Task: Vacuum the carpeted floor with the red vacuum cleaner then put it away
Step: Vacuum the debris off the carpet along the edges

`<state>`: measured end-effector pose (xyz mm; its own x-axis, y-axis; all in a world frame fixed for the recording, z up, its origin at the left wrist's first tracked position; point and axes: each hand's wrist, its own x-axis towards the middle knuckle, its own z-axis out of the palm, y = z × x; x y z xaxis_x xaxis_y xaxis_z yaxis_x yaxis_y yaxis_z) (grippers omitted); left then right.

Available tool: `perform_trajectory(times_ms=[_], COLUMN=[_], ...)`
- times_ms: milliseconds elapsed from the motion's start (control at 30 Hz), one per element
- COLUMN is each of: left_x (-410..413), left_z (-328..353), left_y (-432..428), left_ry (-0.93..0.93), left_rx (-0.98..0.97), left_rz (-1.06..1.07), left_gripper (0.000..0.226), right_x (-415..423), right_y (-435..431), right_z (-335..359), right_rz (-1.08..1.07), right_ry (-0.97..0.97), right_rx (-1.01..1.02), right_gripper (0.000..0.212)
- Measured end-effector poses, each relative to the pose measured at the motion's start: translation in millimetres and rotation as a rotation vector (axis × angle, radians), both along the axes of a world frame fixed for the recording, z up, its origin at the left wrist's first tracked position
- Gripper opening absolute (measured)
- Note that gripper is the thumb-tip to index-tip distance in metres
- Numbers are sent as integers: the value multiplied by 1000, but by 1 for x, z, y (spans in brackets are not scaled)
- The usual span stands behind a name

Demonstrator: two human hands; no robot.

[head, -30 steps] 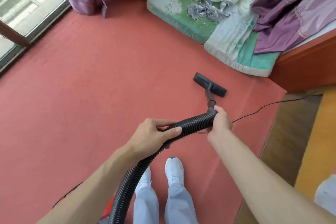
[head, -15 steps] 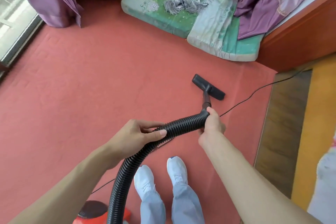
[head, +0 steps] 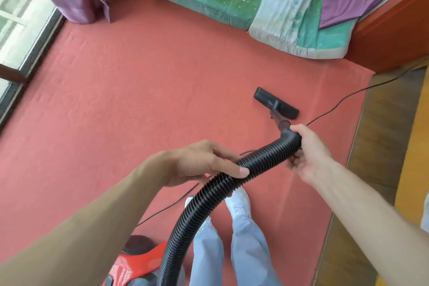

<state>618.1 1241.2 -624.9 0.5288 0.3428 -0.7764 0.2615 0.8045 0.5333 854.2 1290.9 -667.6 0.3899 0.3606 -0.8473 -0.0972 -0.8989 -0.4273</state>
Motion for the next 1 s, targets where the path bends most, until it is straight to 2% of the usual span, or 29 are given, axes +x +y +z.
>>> perform_trajectory(times_ms=[100,267,400,500,567,667,767,900,1000], left_x=[3,39,61,50,37,26,29,54,83], left_z=[-7,-29,-32,-20,-11,-4,-9,-31,-42], left_y=[-6,-25,-28,-14,-3,6,5,-7,-14], left_ry=[71,197,144,-58,-206,-247,-169,14,111], left_rx=[16,55,41,-56,-125,-112,-90,35,76], left_rz=[50,270,317,237,110,-81,-98,11,100], left_gripper=[26,22,28,37,36,25,28,29,27], right_x=[-4,6,14,16,16,18,22,37,49], right_y=[-3,17,26,25,16,-4,-10,6,24], right_z=[-12,-41,-36,-7,10,14,-3,-40,-66], right_rz=[-18,-17,-53,-59,-20,-30,-90,-108,-83], right_ry=[1,-29,-68,-75,-36,27,33,-19,-63], right_rx=[-4,38,54,58,40,-19,-15,17,62], right_gripper=[17,43,37,25,24,27,35,44,36])
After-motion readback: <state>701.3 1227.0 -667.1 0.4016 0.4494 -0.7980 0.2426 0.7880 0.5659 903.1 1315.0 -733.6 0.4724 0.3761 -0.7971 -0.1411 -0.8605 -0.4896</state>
